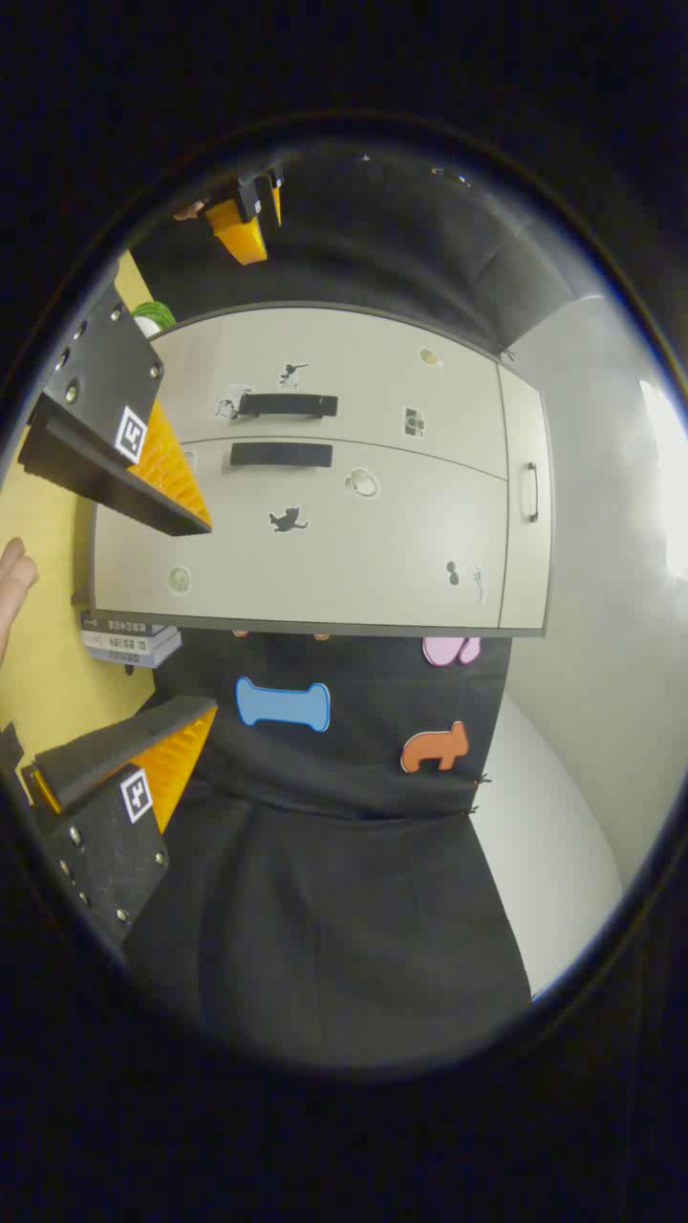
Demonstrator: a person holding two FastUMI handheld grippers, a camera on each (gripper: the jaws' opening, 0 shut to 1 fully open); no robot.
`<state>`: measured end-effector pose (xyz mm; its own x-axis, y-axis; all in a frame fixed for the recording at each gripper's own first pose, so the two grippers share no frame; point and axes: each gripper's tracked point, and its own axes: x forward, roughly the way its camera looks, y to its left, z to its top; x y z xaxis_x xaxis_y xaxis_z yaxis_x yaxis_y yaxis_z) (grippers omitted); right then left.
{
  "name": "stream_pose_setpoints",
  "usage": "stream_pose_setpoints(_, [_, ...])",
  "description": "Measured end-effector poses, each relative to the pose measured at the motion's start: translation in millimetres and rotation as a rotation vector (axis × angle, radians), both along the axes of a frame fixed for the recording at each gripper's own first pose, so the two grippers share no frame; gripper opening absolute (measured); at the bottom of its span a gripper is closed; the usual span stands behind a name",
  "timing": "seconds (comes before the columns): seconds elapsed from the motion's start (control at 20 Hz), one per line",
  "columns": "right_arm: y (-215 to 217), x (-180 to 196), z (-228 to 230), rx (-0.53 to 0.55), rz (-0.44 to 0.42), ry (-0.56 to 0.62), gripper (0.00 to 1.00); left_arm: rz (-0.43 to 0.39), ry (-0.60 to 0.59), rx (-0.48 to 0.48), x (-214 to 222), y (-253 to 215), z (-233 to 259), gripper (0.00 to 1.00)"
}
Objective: Open the right door of the double-door shoe cabinet with the right hand, and open the left door with the left hand.
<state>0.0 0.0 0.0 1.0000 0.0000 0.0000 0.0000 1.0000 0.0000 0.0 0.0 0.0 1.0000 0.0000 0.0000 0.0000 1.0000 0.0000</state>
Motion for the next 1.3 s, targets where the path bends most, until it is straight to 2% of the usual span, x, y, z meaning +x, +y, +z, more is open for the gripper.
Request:
stream_pose_setpoints(0.05, [0.8,1.5,-0.3,0.002,0.004,0.004,1.00,0.002,-0.005,0.004,0.5,1.5,1.9,0.95])
stream_pose_setpoints(0.15, [3.7,5.6,-1.8,-0.001,0.007,0.017,0.97,0.002,-0.007,0.011,2.0,4.2,6.7,0.92])
stream_pose_setpoints(0.2, [5.4,6.9,-1.9,-0.003,0.009,0.022,1.00,-0.003,-0.010,0.006,3.3,4.7,9.9,0.95])
stream_pose_setpoints(0.35, [10.3,12.7,0.5,0.003,0.012,0.026,1.00,-0.001,0.002,0.002,11.5,10.6,13.2,0.95])
stream_pose_setpoints(0.4, [10.4,14.6,2.2,0.008,0.012,0.025,0.97,-0.005,0.017,0.000,14.6,11.3,11.4,0.95])
stream_pose_setpoints(0.65, [14.8,28.8,1.4,0.022,0.021,0.035,0.97,0.001,0.013,-0.002,17.0,20.7,12.8,0.96])
stream_pose_setpoints(0.7, [17.5,32.7,1.0,0.024,0.025,0.036,1.00,0.000,0.007,-0.007,15.1,21.3,14.0,0.95])
stream_pose_setpoints(1.05, [53.5,83.4,9.2,0.029,0.103,0.033,1.00,-0.022,-0.006,-0.005,3.1,21.1,14.8,0.96])
stream_pose_setpoints(1.1, [60.0,92.0,11.1,0.030,0.113,0.034,1.00,-0.028,-0.002,-0.006,0.9,20.1,12.9,0.92])
stream_pose_setpoints(1.15, [66.3,99.8,13.2,0.035,0.120,0.035,1.00,-0.030,0.008,-0.006,-1.0,19.5,9.0,0.96])
stream_pose_setpoints(1.2, [74.1,109.3,15.1,0.041,0.128,0.037,0.97,-0.029,0.013,-0.012,-2.7,20.3,6.7,0.92])
stream_pose_setpoints(1.3, [91.2,128.8,16.8,0.054,0.145,0.041,1.00,-0.039,0.023,-0.031,-7.1,18.5,2.0,0.96])
